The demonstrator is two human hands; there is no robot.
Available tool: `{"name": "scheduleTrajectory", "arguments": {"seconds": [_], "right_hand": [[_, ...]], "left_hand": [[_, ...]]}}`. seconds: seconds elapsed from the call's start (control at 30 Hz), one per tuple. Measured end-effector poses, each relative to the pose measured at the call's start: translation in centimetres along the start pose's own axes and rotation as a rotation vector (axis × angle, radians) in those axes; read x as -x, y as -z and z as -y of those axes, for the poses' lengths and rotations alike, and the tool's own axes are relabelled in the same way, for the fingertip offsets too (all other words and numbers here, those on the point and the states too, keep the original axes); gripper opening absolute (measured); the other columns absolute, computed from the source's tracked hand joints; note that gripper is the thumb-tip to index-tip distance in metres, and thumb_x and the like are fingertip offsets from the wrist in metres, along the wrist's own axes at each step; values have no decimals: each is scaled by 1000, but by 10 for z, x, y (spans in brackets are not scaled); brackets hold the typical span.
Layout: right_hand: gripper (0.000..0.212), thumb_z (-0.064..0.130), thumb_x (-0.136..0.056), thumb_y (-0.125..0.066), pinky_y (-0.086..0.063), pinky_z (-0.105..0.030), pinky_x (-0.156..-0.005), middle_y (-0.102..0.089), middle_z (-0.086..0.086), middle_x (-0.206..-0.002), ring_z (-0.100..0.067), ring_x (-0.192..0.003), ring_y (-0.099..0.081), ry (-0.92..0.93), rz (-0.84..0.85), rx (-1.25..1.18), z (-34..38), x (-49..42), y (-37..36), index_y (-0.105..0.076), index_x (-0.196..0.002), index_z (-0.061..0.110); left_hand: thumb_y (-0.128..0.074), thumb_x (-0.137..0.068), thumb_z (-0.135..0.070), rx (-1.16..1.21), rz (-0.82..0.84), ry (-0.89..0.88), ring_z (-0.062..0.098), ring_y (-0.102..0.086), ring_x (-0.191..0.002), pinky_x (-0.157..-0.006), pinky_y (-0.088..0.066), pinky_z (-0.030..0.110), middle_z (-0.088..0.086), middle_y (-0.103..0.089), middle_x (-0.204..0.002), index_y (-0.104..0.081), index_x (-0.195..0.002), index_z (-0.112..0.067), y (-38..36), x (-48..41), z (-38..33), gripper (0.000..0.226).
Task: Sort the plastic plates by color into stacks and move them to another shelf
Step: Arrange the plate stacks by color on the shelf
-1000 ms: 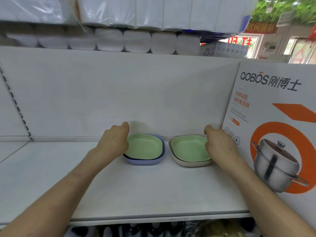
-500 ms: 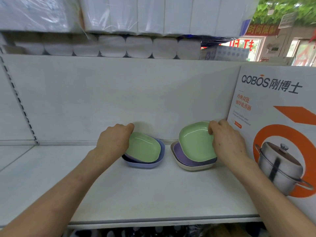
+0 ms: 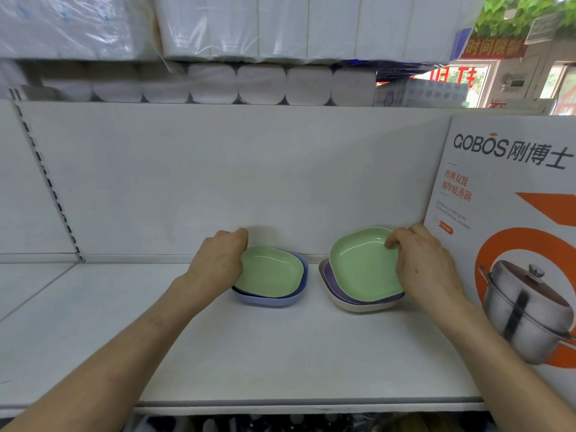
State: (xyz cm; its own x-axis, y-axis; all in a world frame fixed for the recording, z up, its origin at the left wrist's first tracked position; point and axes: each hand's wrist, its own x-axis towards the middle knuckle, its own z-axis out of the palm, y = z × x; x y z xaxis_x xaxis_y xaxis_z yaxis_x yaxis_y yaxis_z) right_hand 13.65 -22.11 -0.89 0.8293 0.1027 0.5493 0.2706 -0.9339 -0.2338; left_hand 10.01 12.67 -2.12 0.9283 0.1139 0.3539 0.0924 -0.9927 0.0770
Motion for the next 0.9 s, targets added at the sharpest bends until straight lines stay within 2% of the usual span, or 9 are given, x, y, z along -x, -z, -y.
{"name": "scheduleTrajectory", "arguments": {"seconds": [0.1,0.27,0.37,0.43,0.53,0.63,0.73,0.83,0.9], "right_hand": [[46,-9,-93,-43,-38,-34,-73,-54,-3,-116,-31,-99,-61,-19,20,-7,2,2,0,-68,-120,19],[45,-10,-92,-43,-48,-42,-80,-55,-5,-111,-33,-95,-61,2,7,-51,2,3,-4,-69,-119,16],[45,-9,-91,-43,-47,-43,-80,-55,-5,-110,-32,-92,-61,-5,8,-66,4,2,-6,-69,-117,16],[43,-9,-92,-43,-46,-42,-77,-54,-4,-109,-32,-90,-60,-11,4,-77,5,2,-6,-68,-114,17],[37,-9,-93,-42,-39,-37,-74,-50,-4,-107,-30,-86,-56,-30,1,-136,6,3,-5,-66,-105,17],[33,-5,-97,-43,-33,-31,-74,-57,-5,-106,-20,-84,-49,-52,8,-256,8,4,-3,-66,-102,19],[26,7,-102,-47,-39,-33,-70,-66,-1,-96,-18,-73,-55,-107,78,-421,12,5,0,-67,-107,22],[23,19,-100,-60,-41,-32,-83,-62,3,-111,-20,-97,-59,-138,175,-554,19,10,7,-65,-121,23],[36,27,-94,-71,-33,-26,-88,-53,6,-123,-15,-112,-50,-141,234,-624,27,15,12,-60,-128,25]], "left_hand": [[-48,-80,9,-11,-11,19,34,-55,-74,-66,-49,41,10,-55,-80,-53,-107,-10,3,0,-2,33],[-49,-84,5,-205,-36,23,31,-49,-70,-54,-33,31,2,-39,-73,-49,-110,-16,16,6,-12,34],[-49,-79,7,-409,-56,-30,27,-46,-68,-49,-19,29,-3,-37,-70,-48,-106,-21,30,11,-22,39],[-48,-79,7,-410,-53,-53,27,-46,-68,-49,-20,29,-3,-41,-74,-49,-107,-22,32,12,-22,40],[-42,-84,7,-222,-49,-11,29,-50,-73,-57,-31,31,0,-49,-92,-54,-108,-22,29,12,-17,39],[-38,-89,6,31,-9,64,27,-51,-85,-70,-36,31,1,-52,-97,-66,-110,-23,28,11,-14,46],[-37,-97,0,268,-11,152,25,-58,-96,-79,-45,32,4,-65,-111,-71,-115,-23,32,17,-10,45],[-48,-102,-15,467,-13,197,20,-59,-96,-78,-43,30,2,-64,-112,-68,-123,-21,38,30,-5,30],[-63,-98,-28,551,4,237,18,-58,-101,-82,-46,32,-3,-61,-116,-63,-126,-27,41,41,1,28]]}}
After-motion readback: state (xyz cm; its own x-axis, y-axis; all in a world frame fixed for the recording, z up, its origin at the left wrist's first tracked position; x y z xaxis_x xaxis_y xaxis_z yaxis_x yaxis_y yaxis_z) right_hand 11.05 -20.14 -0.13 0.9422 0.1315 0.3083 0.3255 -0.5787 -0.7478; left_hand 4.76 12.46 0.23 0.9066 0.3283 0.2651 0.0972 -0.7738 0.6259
